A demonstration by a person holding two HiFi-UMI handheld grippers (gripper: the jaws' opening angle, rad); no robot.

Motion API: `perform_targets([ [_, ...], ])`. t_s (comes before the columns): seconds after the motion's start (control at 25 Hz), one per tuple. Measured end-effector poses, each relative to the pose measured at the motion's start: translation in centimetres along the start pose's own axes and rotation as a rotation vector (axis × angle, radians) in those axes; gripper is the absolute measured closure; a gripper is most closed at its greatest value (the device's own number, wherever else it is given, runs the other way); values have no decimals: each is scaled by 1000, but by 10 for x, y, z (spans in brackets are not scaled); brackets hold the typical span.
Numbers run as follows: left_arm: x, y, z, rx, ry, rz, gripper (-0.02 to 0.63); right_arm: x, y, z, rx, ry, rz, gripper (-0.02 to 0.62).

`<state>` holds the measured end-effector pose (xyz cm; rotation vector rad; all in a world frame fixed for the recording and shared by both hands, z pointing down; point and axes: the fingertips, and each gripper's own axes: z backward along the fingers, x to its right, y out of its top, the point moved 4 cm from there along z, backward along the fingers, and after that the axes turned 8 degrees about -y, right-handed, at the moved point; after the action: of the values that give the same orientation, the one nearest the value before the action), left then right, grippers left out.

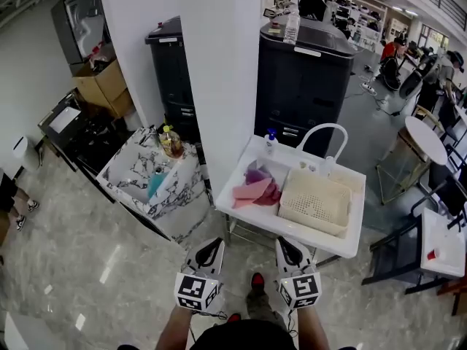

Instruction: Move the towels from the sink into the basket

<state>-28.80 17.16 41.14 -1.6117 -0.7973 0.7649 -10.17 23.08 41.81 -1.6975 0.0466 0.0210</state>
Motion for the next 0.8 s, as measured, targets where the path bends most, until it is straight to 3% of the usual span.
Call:
perform_targets([
  [0.4, -38, 12, -86, -19, 113, 20, 589, 47, 6, -107, -23, 133, 17, 566],
  [0.8, -68, 8, -121, -30, 252, 70, 589, 65, -5, -176, -55, 269, 20, 565],
])
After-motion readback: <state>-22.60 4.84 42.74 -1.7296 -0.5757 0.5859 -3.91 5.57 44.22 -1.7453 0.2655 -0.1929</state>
